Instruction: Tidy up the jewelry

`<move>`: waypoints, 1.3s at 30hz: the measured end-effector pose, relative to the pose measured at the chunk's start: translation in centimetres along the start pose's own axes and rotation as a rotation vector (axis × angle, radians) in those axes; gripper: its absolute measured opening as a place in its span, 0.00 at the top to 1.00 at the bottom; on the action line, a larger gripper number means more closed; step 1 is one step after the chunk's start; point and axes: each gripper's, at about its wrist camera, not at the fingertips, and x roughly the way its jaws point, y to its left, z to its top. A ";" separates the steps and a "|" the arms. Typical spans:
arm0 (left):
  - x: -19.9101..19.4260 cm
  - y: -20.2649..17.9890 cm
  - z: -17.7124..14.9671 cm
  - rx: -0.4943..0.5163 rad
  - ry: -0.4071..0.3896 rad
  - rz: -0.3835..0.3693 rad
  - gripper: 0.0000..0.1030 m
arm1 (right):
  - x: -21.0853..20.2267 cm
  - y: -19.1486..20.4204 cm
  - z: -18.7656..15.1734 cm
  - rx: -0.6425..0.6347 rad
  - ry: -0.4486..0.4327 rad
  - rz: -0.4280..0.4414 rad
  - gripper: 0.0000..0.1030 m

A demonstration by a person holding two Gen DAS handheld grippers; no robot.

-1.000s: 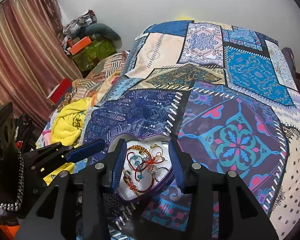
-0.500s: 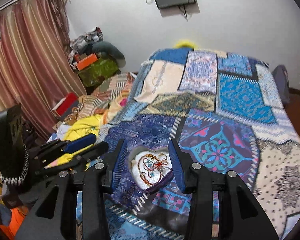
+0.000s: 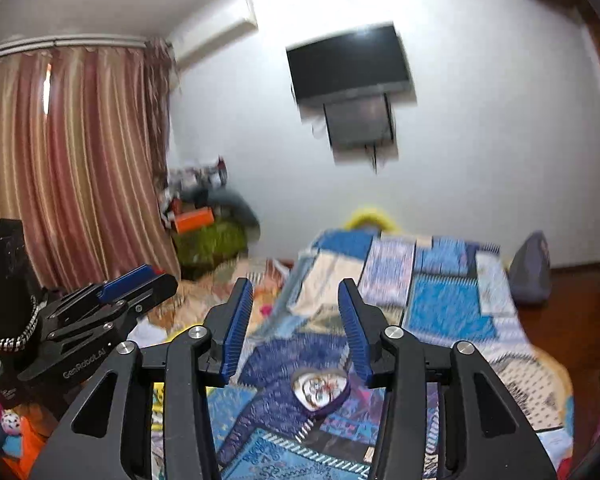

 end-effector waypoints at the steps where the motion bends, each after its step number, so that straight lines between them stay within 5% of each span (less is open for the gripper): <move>1: -1.2 -0.3 0.3 0.004 -0.025 0.003 0.59 | -0.8 0.4 0.1 -0.006 -0.024 -0.005 0.53; 5: -4.9 -1.2 0.9 0.013 -0.105 0.030 0.52 | -3.1 2.0 0.1 -0.045 -0.110 -0.055 0.39; 10: -7.2 -1.6 0.6 0.009 -0.147 0.069 0.17 | -3.6 2.9 -0.6 -0.070 -0.151 -0.120 0.16; 13: -7.7 -1.7 0.3 -0.001 -0.151 0.095 0.08 | -3.6 3.2 -0.8 -0.074 -0.151 -0.142 0.12; 17: -7.9 -1.6 0.1 -0.011 -0.145 0.100 0.05 | -3.9 2.9 -0.9 -0.054 -0.156 -0.153 0.01; 39: -7.1 -2.0 -0.7 0.002 -0.130 0.119 0.03 | -4.6 2.4 -1.9 -0.035 -0.117 -0.150 0.01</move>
